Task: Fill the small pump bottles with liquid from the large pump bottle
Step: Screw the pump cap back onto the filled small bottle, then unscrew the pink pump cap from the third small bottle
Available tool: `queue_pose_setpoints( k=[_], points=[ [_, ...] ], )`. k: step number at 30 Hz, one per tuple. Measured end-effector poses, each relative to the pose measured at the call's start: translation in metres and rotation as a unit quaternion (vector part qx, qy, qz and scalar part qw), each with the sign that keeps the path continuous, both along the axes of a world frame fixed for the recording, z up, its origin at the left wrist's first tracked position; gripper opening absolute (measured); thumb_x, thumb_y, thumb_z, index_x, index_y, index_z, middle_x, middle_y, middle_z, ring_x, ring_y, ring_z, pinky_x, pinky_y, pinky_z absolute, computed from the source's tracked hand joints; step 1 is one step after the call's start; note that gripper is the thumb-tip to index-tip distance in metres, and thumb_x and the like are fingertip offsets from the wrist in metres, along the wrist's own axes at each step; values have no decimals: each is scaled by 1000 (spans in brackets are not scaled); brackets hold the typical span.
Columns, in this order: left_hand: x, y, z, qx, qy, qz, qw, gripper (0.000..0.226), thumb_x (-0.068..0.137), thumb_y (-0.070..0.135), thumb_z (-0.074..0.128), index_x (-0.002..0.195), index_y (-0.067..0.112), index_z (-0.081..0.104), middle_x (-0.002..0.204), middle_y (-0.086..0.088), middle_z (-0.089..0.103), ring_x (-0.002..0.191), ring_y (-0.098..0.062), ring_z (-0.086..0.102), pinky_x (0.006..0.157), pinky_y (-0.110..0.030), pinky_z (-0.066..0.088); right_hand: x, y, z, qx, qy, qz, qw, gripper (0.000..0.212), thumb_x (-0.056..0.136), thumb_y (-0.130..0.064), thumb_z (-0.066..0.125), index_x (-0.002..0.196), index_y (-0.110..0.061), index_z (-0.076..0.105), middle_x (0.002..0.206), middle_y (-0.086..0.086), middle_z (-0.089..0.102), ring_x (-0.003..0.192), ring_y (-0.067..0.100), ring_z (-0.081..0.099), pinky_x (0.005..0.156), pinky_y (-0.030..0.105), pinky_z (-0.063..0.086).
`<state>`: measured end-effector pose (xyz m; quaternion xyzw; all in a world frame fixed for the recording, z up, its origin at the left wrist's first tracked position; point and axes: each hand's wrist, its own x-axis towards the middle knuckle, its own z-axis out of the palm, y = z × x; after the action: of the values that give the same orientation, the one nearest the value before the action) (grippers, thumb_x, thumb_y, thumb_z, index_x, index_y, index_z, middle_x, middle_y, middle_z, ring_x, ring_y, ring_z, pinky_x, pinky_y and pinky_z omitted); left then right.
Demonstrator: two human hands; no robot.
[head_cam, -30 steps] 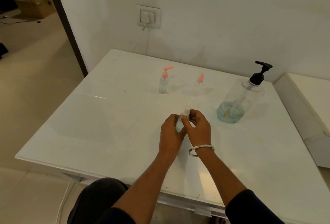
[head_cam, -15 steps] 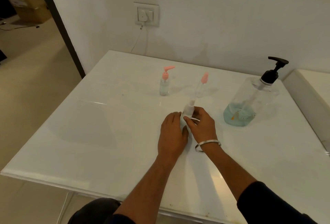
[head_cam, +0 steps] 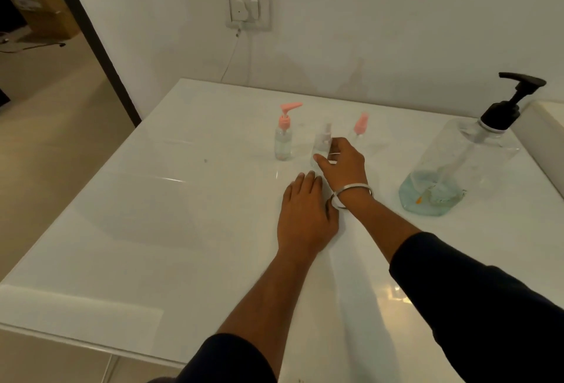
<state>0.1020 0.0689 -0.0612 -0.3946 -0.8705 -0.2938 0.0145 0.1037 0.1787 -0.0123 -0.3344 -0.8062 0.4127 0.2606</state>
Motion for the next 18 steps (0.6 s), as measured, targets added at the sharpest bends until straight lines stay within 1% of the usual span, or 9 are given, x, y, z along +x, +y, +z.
queue_pose_setpoints(
  k=[2, 6, 9, 12, 15, 18],
  points=[
    [-3, 2, -1, -4, 8, -1, 1000, 58, 94, 47, 38, 143, 16, 33, 149, -4, 35, 141, -21, 26, 116, -34, 13, -7, 2, -1, -2, 0, -5, 1000, 31, 82, -22, 67, 108, -14, 55, 106, 4, 64, 93, 17, 60, 82, 23, 47],
    [-4, 3, 0, -3, 8, -4, 1000, 58, 94, 47, 37, 143, 17, 33, 149, -3, 36, 141, -20, 26, 116, -33, 11, -9, 2, -6, 2, -6, -10, 1000, 31, 82, -24, 67, 108, -14, 55, 104, 3, 63, 90, 15, 58, 80, 19, 44],
    [-3, 2, 1, -6, 3, -5, 1000, 57, 94, 44, 39, 143, 16, 33, 150, -3, 34, 141, -19, 24, 116, -32, 9, 3, 0, -12, -12, 3, -22, 1000, 37, 81, -24, 68, 113, -12, 55, 107, 4, 63, 91, 14, 58, 83, 20, 46],
    [-3, 1, 2, -8, 4, -4, 1000, 57, 95, 39, 39, 144, 13, 30, 152, -5, 29, 143, -19, 20, 116, -30, 5, 20, -1, -17, -10, 12, -56, 998, 33, 82, -22, 67, 112, -12, 55, 106, 5, 62, 90, 13, 57, 84, 21, 48],
    [1, 1, 4, 1, 7, -37, 999, 54, 95, 33, 41, 144, 12, 30, 151, -6, 30, 142, -19, 22, 113, -24, 3, 36, 5, -18, 7, 12, -92, 996, 31, 84, -20, 64, 112, -10, 53, 108, 7, 59, 95, 18, 58, 87, 25, 50],
    [1, 4, 6, 0, 10, -72, 997, 52, 95, 30, 41, 143, 12, 32, 151, -5, 32, 140, -18, 26, 112, -22, 5, 40, 16, -18, 7, 14, -134, 991, 36, 84, -21, 64, 115, -9, 49, 115, 8, 54, 102, 20, 56, 84, 21, 44]
  ],
)
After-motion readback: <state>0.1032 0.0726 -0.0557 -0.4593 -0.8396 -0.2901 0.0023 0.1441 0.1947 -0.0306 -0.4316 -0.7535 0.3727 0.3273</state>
